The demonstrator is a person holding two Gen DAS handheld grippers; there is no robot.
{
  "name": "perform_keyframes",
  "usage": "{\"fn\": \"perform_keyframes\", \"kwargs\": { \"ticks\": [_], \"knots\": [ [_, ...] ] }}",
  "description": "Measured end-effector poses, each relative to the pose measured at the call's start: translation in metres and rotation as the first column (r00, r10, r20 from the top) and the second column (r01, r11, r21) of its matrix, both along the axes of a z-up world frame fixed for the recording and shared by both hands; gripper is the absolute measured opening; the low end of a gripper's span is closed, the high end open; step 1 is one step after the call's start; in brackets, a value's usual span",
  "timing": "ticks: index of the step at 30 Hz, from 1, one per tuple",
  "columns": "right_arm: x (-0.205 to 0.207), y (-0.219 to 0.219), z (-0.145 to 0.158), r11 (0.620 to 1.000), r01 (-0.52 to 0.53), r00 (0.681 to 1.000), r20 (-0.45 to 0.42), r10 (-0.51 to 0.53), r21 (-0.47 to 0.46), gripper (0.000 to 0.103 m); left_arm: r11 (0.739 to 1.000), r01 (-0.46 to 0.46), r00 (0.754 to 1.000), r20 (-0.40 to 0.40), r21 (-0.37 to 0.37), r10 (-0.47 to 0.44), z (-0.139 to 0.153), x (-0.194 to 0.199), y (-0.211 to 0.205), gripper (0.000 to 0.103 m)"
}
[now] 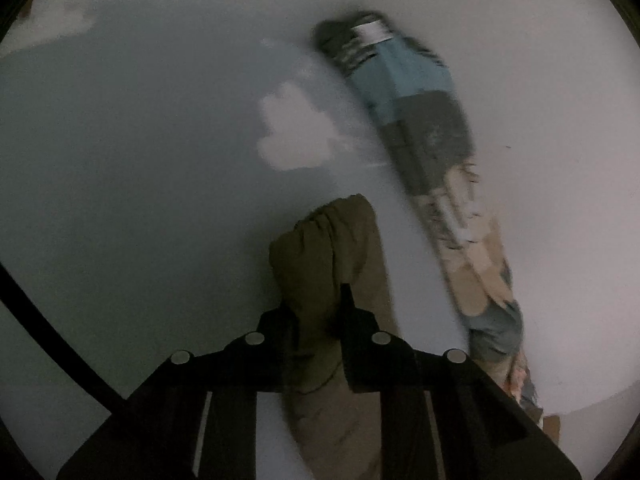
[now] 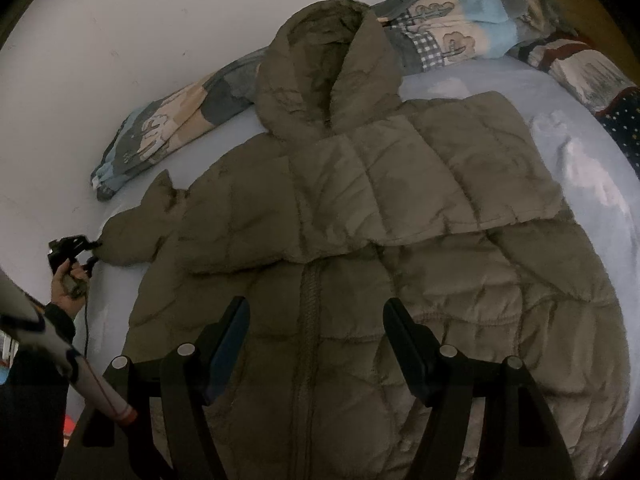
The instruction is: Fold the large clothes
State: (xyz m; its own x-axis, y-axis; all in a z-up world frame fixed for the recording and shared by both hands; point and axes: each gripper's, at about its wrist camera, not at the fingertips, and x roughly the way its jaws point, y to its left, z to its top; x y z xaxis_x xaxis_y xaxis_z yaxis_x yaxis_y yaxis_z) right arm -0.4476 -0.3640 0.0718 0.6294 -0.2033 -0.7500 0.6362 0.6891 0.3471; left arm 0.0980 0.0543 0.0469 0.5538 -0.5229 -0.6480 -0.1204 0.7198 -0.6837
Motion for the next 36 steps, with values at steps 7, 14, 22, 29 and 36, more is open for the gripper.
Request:
{"fn": "perform_keyframes", "kwargs": {
  "ticks": [7,14,22,29,36],
  "knots": [
    [-0.023,-0.016,0.001,0.993,0.115,0.993,0.009,-0.115,0.002,0.074,0.993,0.099,0.977,0.184,0.067,-0.110,0.110,-0.045,-0.022,0.017],
    [-0.057,-0.031,0.015,0.978,0.210,0.975,0.083,-0.208,-0.011,0.074,0.962,0.249,0.896,0.352,0.109,-0.272,0.227,-0.125,-0.087,0.017],
    [-0.107,-0.052,0.048,0.951,0.303,0.944,0.157,-0.290,-0.063,0.074,0.870,0.458,0.746,0.452,0.185,-0.489,0.302,-0.248,-0.205,0.017],
    [-0.151,-0.073,0.065,0.934,0.356,0.914,0.218,-0.343,-0.024,0.074,0.746,0.636,0.645,0.396,0.197,-0.654,0.276,-0.337,-0.298,0.017],
    [-0.183,-0.087,0.076,0.915,0.403,0.884,0.255,-0.391,0.003,0.074,0.605,0.748,0.544,0.270,0.274,-0.795,0.191,-0.415,-0.393,0.017]
  ]
}}
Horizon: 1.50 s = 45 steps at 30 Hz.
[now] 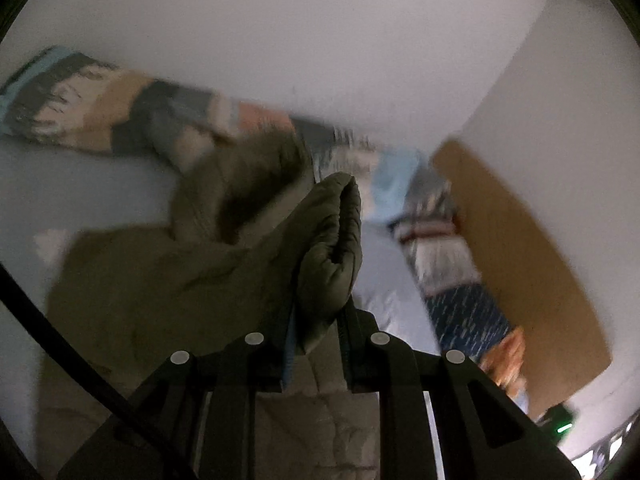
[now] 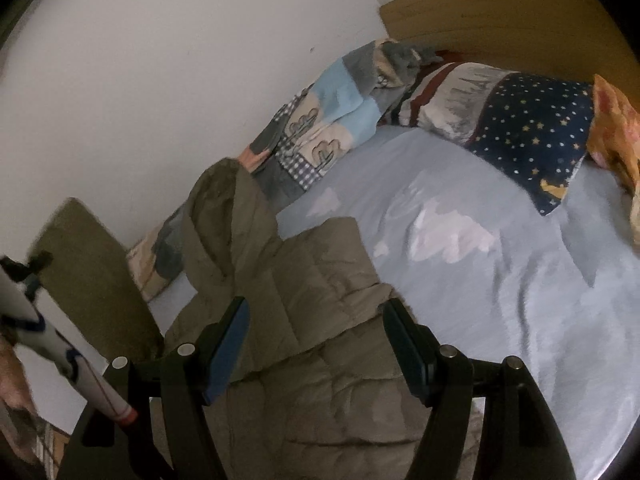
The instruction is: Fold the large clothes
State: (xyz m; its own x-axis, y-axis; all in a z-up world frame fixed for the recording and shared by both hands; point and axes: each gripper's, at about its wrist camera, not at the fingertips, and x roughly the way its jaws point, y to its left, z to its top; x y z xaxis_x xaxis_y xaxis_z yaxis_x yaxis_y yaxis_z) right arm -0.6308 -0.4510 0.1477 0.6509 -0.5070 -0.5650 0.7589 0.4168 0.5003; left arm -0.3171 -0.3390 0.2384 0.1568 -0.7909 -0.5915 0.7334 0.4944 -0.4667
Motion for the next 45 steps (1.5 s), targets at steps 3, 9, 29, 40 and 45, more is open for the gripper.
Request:
{"fn": "perform_keyframes", "kwargs": {
  "ticks": [3,9,29,40,45],
  "knots": [
    [-0.006,-0.003,0.000,1.000,0.008,1.000,0.010,-0.008,0.009,0.074,0.995,0.042,0.999,-0.023,0.094,-0.040,-0.051,-0.021,-0.033,0.017],
    [-0.007,-0.003,0.000,1.000,0.012,1.000,0.001,-0.012,0.000,0.074,0.968,0.111,0.993,-0.067,0.226,-0.098,-0.130,-0.053,-0.063,0.017],
    [0.081,0.002,-0.029,0.982,-0.184,0.979,-0.098,0.180,-0.037,0.059,0.889,-0.234,0.948,0.294,0.394,0.119,-0.111,0.100,0.051,0.059],
    [0.183,-0.014,-0.120,0.959,-0.247,0.888,-0.363,0.280,0.135,0.056,0.842,-0.243,0.965,0.209,0.482,0.158,-0.198,0.144,0.074,0.063],
    [0.191,-0.021,-0.139,0.952,-0.241,0.877,-0.377,0.297,0.188,0.059,0.830,-0.254,0.962,0.216,0.497,0.165,-0.183,0.141,0.076,0.062]
  ]
}}
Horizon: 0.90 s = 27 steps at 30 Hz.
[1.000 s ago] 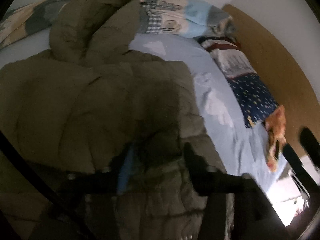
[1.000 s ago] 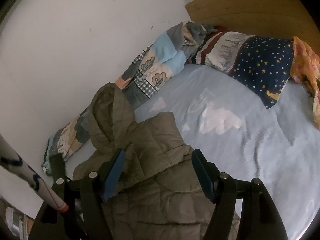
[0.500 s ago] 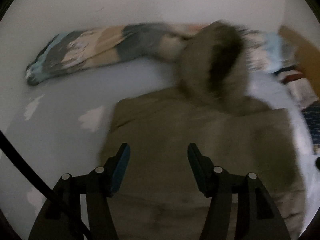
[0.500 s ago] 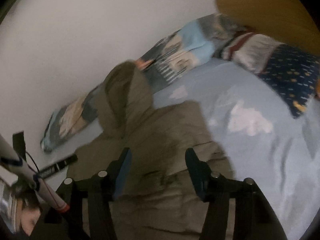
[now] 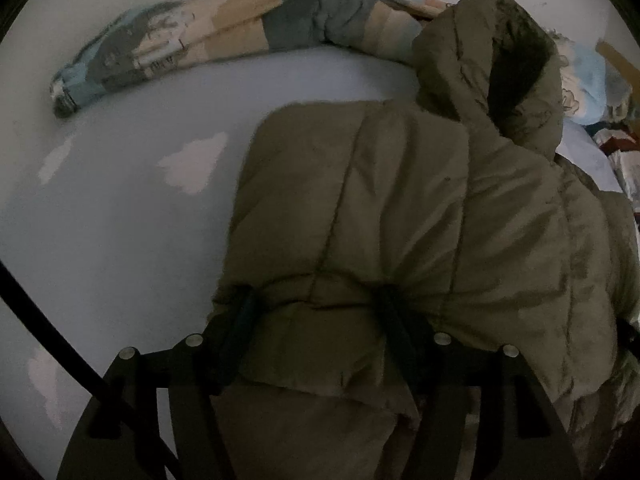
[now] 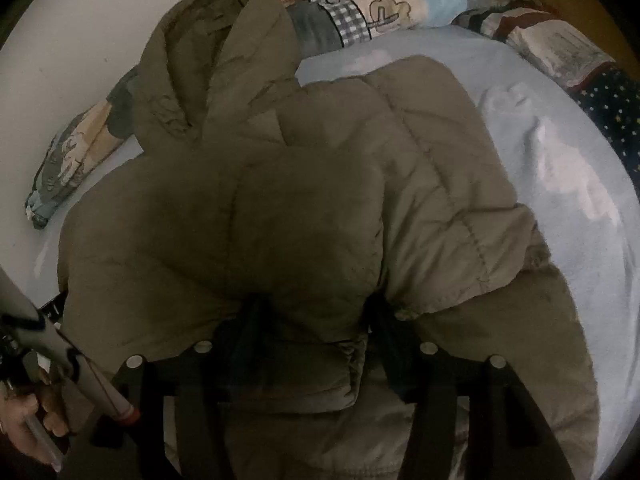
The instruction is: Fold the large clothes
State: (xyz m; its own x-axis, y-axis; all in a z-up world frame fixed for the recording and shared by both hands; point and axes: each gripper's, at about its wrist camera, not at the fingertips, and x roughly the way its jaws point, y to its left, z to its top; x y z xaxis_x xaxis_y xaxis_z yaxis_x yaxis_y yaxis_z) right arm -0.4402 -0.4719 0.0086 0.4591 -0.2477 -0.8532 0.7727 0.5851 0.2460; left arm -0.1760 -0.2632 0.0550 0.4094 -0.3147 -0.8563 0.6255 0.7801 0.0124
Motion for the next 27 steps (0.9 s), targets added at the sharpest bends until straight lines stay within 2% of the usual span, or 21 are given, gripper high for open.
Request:
{"fn": "perform_keyframes", "kwargs": {
  "ticks": [3,6,8,12,15,18,23,27],
  "knots": [
    [-0.003,0.004,0.012,1.000,0.014,1.000,0.016,-0.014,0.001,0.059,0.998,0.026,1.000,0.005,-0.057,-0.026,0.021,-0.018,0.010,0.061],
    [-0.011,0.013,0.038,0.999,0.008,0.998,0.057,-0.005,-0.047,0.059,0.993,0.063,0.998,0.013,-0.104,-0.062,0.043,-0.050,0.020,0.061],
    [-0.017,0.024,0.055,0.996,-0.004,0.997,0.075,0.011,-0.087,0.059,0.991,0.093,0.996,0.018,-0.099,-0.092,0.051,-0.074,0.024,0.061],
    [-0.027,0.053,0.075,0.994,-0.066,0.990,0.119,0.077,-0.092,0.059,0.988,0.130,0.990,0.060,-0.082,-0.125,0.057,-0.128,0.038,0.061],
    [-0.033,0.084,0.079,0.984,-0.132,0.986,0.085,0.143,-0.123,0.059,0.989,0.134,0.990,0.059,-0.056,-0.131,0.048,-0.165,0.057,0.061],
    [-0.050,0.111,0.082,0.978,-0.171,0.981,0.069,0.180,-0.119,0.059,0.994,0.110,0.994,0.025,-0.024,-0.109,0.032,-0.198,0.084,0.061],
    [-0.089,0.159,0.075,0.978,-0.197,0.978,0.052,0.201,-0.074,0.059,0.998,0.063,0.998,-0.017,0.029,-0.063,0.009,-0.243,0.131,0.062],
    [-0.121,0.187,0.062,0.979,-0.197,0.980,0.006,0.198,-0.043,0.059,0.996,0.049,0.997,-0.058,0.069,-0.045,-0.011,-0.267,0.164,0.062]
  ]
}}
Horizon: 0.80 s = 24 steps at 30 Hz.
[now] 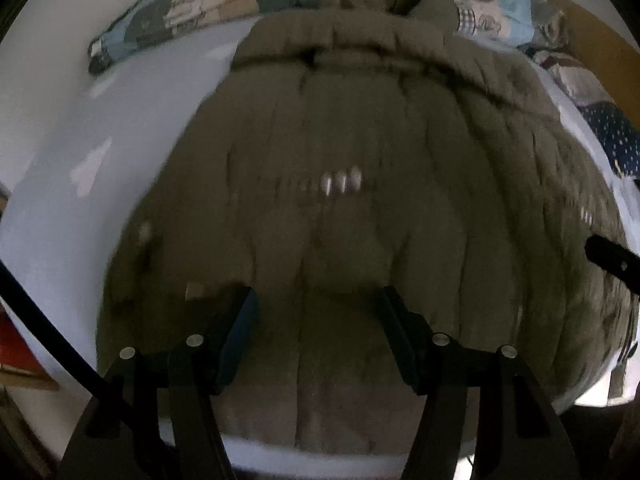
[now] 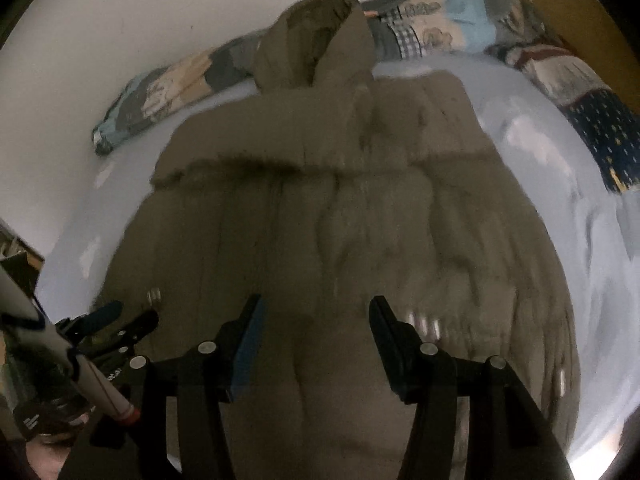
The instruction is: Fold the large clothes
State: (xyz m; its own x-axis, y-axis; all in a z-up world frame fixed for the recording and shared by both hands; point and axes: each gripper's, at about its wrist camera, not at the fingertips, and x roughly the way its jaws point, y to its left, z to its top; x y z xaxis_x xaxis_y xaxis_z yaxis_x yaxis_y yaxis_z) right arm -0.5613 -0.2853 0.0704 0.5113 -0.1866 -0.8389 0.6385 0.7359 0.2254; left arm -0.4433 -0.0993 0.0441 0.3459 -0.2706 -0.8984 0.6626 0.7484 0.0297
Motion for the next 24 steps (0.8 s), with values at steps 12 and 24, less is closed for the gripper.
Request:
{"fn": "perform_keyframes", "kwargs": {
  "ticks": [12,24],
  "knots": [
    [-0.041,0.026,-0.049,0.999,-0.037,0.993,-0.118,0.032,-0.037,0.061,0.997,0.073,0.997,0.028,-0.011,-0.073,-0.012,-0.003,0.015,0.071],
    [-0.059,0.026,-0.048,0.999,-0.017,0.996,-0.083,0.014,-0.036,0.061,0.988,0.142,0.990,0.010,-0.066,-0.142,-0.004,-0.005,0.032,0.071]
  ]
}}
